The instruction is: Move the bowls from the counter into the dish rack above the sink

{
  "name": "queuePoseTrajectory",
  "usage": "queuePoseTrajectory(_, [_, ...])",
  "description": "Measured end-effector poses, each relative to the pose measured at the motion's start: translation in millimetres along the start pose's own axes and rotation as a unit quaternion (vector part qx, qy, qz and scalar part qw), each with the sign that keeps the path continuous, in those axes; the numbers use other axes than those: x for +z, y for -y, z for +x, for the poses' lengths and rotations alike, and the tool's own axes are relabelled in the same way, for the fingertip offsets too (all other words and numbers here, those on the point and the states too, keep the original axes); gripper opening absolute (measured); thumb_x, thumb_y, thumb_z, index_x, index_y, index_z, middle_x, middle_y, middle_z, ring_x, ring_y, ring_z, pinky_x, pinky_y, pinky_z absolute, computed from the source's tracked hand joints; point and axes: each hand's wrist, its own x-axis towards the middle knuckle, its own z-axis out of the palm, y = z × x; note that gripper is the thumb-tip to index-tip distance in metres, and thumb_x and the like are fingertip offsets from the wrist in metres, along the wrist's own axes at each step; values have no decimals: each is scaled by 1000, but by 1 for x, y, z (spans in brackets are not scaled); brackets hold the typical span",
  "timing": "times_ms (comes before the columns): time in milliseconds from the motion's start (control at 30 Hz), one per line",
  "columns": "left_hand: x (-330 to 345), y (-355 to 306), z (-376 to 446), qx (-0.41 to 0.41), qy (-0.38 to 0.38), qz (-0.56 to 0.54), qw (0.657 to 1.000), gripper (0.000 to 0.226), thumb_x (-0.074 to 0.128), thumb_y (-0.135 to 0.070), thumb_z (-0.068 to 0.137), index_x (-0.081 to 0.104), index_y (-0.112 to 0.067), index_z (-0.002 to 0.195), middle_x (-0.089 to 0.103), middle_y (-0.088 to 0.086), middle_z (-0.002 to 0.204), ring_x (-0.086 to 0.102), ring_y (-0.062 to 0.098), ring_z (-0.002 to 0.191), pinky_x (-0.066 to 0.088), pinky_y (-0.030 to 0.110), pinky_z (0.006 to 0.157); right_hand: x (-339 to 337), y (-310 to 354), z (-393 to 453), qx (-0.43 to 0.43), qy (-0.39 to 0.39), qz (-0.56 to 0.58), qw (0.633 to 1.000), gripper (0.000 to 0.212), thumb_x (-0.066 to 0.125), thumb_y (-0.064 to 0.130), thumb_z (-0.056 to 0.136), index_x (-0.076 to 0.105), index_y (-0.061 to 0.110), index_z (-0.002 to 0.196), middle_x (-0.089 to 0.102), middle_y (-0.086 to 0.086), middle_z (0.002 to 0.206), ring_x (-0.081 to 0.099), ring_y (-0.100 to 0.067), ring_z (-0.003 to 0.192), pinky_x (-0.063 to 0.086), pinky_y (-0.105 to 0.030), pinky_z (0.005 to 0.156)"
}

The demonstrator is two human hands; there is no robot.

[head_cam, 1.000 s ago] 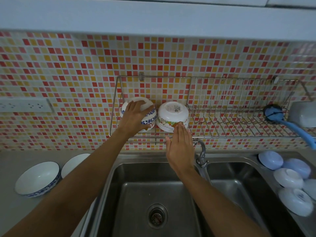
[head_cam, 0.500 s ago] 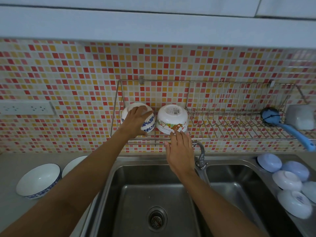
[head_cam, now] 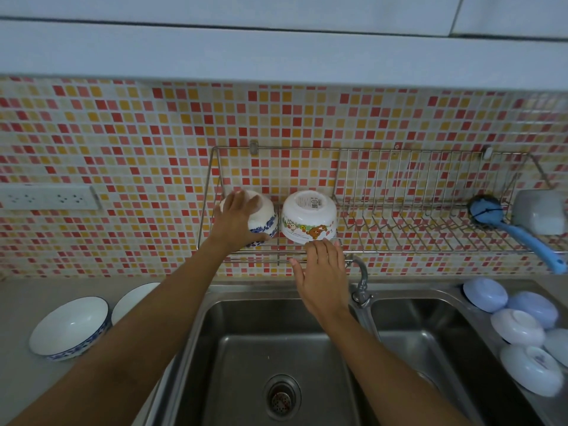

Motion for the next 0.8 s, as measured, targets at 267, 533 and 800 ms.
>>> queuePoseTrajectory(267, [-5,1,-7,-10,14,-44,999,90,65,-69,67,36,-25,141,29,1,153,20,28,142,27,55,109,0,0,0,1,0,2,1000,51,36,51,98,55,11,122,61,-10,127,49,-29,126,24,-46,117])
queuePoseTrajectory(533, [-1,-6,-45,-9,-77,-58,995,64,13,-56,94,30,-23,146,24,3,157,13,22,147,13,45,120,-2,-1,-1,-1,2,2,1000,58,35,54,97,54,9,129,59,-12,133,48,-29,130,23,-44,117])
queuePoseTrajectory(800, [14,-8,-77,-35,-74,8,997,67,-4,-53,94,12,-21,150,13,3,159,8,19,147,-1,37,118,-9,3,6,16,4,20,1000,70,38,62,92,51,8,136,54,-12,140,52,-30,125,33,-46,109])
